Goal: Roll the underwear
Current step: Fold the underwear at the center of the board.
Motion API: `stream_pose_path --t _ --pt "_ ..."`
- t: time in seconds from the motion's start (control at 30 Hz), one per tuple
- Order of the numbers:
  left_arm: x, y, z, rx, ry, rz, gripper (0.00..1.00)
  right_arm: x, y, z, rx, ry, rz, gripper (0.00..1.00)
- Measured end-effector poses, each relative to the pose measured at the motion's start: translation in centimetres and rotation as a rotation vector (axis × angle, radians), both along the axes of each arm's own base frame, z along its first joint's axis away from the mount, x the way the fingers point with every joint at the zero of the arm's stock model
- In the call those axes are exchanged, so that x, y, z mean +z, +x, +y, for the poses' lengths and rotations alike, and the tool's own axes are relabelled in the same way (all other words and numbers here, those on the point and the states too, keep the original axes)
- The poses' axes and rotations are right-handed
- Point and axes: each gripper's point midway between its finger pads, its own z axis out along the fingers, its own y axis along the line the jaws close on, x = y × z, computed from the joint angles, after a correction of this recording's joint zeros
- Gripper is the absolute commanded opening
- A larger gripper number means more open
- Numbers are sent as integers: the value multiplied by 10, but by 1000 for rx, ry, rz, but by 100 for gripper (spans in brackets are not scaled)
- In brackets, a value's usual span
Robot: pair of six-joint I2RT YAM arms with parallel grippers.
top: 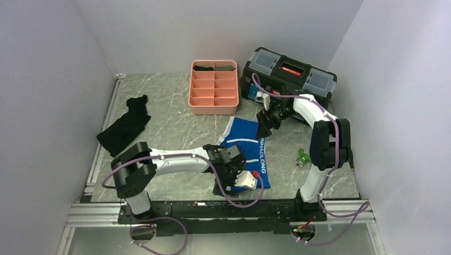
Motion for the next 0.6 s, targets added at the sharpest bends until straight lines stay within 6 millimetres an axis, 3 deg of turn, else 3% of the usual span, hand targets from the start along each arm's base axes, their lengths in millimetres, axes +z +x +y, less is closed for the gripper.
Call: stream_pose_path --t 0.2,0.37,0.6 --pt "0 10 -6 36 -22 -68 83 5 -5 -14 -27 -13 -17 91" --pt "-11 -2 0 24 5 -86 76 -2 -9 -25 -55 -27 6 91" --pt "-10 -6 -5 15 -8 -128 60 -4 -17 -35 -80 -34 19 91"
